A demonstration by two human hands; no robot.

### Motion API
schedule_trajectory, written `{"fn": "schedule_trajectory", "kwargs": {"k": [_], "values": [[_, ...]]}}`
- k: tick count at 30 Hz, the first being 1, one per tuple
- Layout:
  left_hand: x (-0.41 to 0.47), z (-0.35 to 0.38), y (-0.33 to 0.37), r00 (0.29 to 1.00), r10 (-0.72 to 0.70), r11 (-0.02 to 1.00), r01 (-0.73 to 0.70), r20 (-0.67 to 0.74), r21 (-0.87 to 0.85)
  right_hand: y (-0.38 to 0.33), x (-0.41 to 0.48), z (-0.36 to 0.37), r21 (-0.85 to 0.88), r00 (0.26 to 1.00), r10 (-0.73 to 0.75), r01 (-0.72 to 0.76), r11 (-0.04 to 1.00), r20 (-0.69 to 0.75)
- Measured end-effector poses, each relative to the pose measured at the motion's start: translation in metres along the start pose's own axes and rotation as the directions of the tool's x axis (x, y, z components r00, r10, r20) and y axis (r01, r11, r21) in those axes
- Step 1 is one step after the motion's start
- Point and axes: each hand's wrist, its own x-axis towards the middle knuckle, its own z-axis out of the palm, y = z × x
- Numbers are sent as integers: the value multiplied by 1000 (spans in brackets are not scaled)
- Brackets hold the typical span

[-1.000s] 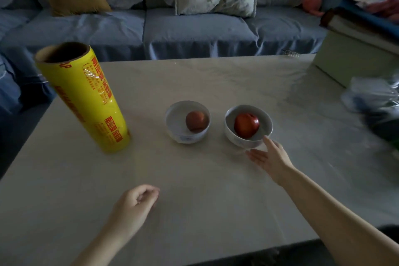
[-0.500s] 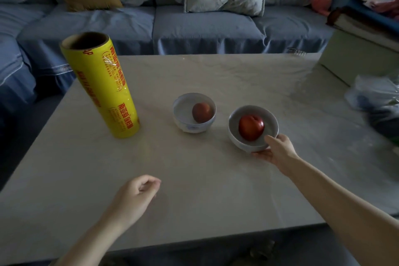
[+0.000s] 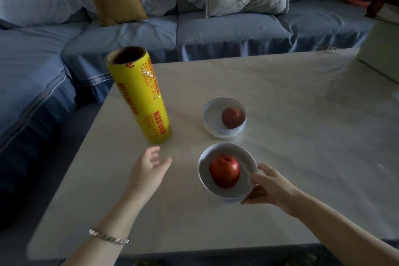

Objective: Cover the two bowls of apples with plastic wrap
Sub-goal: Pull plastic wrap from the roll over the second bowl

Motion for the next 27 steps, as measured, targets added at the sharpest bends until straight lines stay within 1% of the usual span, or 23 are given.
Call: {"fn": "schedule_trajectory", "kwargs": {"k": [3,5,7,8,10,11,13,15,18,19,22,24,25,26,27], "values": [[35,-17,18,989,17,998,-25,-145,-54,-2,4,10,-38,1000,-12,12,999,2],[60,-24,29,976,65,997,-72,-208,-29,-1,5,11,-60,1000,-13,13,998,-12],[78,-26,43,961,122,990,-135,-247,-36,-1,4,12,-118,998,-7,0,993,-57],[85,-26,49,951,152,981,-178,-270,-72,-1,4,11,-187,993,-33,11,982,-115],[92,-24,61,932,180,961,-235,-315,-146,-3,5,5,-390,953,-182,75,918,-243],[94,-24,63,926,188,952,-255,-328,-172,-5,4,2,-487,924,-271,112,866,-270],[96,-24,66,919,205,939,-281,-337,-196,-13,-1,0,-559,870,-406,198,805,-278],[96,-25,67,908,218,937,-297,-357,-183,-23,-4,2,-583,838,-483,265,768,-255],[92,-25,67,890,221,941,-303,-398,-154,-42,-5,16,-589,823,-538,348,730,-181],[89,-25,66,887,220,942,-301,-406,-147,-50,-5,22,-589,807,-571,391,707,-150],[65,-31,67,886,252,941,-317,-388,-114,-75,-8,46,-600,723,-689,530,599,-50],[40,-37,70,896,282,938,-332,-343,-95,-94,-12,65,-587,659,-752,607,536,-7],[27,-40,72,903,298,935,-342,-309,-98,-102,-13,75,-568,648,-761,633,526,17],[14,-43,75,910,313,930,-352,-272,-106,-109,-14,84,-528,664,-745,653,544,54],[2,-46,79,914,333,924,-365,-232,-114,-115,-16,93,-453,703,-705,662,597,98]]}}
